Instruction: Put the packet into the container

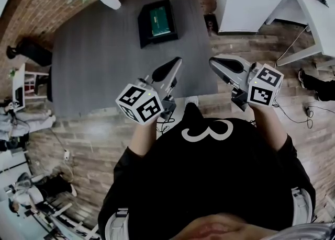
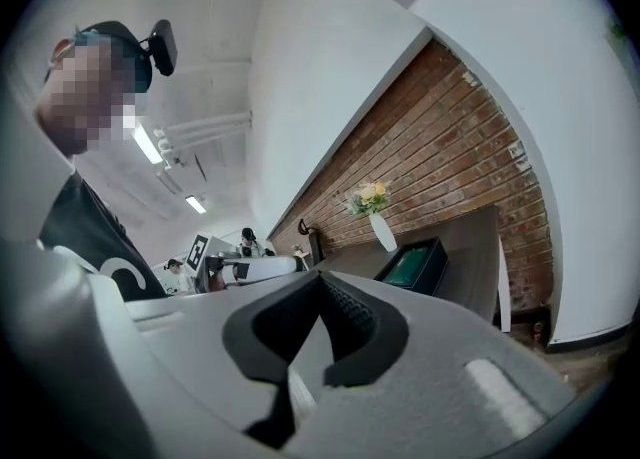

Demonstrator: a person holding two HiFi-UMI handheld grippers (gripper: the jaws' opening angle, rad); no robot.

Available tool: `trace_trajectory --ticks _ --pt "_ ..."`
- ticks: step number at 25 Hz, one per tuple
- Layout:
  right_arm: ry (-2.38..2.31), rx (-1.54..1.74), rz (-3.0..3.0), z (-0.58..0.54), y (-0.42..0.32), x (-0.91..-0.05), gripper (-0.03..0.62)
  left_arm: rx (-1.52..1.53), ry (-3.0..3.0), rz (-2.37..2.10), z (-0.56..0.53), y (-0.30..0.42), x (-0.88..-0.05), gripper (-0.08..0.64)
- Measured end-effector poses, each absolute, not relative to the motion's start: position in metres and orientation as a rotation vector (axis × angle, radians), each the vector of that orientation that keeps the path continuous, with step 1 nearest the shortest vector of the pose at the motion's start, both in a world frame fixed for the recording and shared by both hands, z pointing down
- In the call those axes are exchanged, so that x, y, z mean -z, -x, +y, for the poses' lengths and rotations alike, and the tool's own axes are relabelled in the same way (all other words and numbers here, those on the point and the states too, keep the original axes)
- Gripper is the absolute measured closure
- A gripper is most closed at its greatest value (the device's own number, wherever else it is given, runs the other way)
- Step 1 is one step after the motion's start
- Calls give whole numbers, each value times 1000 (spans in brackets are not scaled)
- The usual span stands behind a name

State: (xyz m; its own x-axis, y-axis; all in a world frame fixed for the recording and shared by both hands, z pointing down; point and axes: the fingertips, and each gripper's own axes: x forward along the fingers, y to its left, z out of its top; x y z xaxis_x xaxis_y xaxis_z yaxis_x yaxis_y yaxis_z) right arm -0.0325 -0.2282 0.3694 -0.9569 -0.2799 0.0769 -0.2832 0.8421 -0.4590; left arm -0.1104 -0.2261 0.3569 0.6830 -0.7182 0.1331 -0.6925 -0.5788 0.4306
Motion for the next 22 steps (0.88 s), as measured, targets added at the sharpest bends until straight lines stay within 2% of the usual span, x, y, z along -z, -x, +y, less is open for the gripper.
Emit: trace_trajectory --ticks 3,10,22 --pt "-454 -689 -3002 -217 29 -369 591 134 -2436 -1067 -209 105 -350 548" --pt "-493 -563 -2995 -205 25 -369 592 30 -2471 -1152 -193 105 -361 548" --pt "-450 -665 -3004 -205 32 -361 592 -45 -2496 -1187 -190 108 -363 546"
